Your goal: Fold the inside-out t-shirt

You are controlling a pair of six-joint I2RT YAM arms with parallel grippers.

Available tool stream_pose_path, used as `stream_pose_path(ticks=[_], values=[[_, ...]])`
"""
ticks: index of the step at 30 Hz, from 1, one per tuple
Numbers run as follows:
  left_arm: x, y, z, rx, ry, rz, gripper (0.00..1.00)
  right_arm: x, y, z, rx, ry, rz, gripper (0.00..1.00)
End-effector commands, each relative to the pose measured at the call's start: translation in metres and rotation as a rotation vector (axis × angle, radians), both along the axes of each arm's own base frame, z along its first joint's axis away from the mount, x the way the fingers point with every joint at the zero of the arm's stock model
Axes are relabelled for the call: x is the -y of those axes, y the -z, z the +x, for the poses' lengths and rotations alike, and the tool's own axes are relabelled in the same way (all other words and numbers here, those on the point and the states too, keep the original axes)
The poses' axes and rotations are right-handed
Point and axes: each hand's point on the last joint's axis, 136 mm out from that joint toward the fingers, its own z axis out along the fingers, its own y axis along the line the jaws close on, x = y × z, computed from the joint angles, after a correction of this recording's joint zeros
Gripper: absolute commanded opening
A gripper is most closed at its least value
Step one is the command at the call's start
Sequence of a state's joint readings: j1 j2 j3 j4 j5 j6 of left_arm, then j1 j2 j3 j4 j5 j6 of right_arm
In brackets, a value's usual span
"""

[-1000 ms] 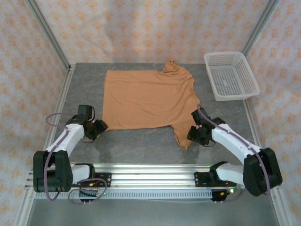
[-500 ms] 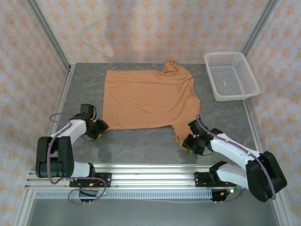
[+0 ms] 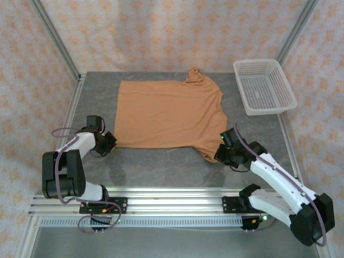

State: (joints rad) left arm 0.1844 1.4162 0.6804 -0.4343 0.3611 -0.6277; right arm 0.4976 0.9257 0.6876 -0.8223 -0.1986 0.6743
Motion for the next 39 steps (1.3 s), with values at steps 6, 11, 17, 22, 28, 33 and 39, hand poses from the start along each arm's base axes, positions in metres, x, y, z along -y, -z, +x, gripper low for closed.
stream_pose_path(ticks=[6,11,17,22,28,33,39], values=[[-0.029,-0.036,0.0,0.041,-0.015,0.16,0.0,0.038,-0.022,-0.012,0.02,0.053,-0.156,0.0],[-0.027,-0.036,0.004,0.058,-0.02,0.137,0.0,0.038,-0.024,-0.011,0.031,0.06,-0.138,0.0],[-0.014,-0.012,-0.005,0.042,-0.022,0.081,0.0,-0.008,0.039,-0.03,-0.13,0.078,0.141,0.0],[-0.006,-0.017,-0.003,0.056,0.0,0.076,0.0,-0.017,0.041,-0.026,-0.129,0.073,0.167,0.0],[-0.002,-0.036,-0.003,0.08,0.019,0.103,0.0,-0.014,0.02,-0.014,-0.061,0.053,0.136,0.0],[-0.002,-0.066,-0.015,0.126,0.006,0.126,0.0,-0.002,-0.025,-0.002,0.108,0.07,0.121,0.0],[-0.005,-0.115,-0.051,0.199,-0.033,0.166,0.0,0.018,-0.08,-0.013,0.241,0.124,0.141,0.0]])
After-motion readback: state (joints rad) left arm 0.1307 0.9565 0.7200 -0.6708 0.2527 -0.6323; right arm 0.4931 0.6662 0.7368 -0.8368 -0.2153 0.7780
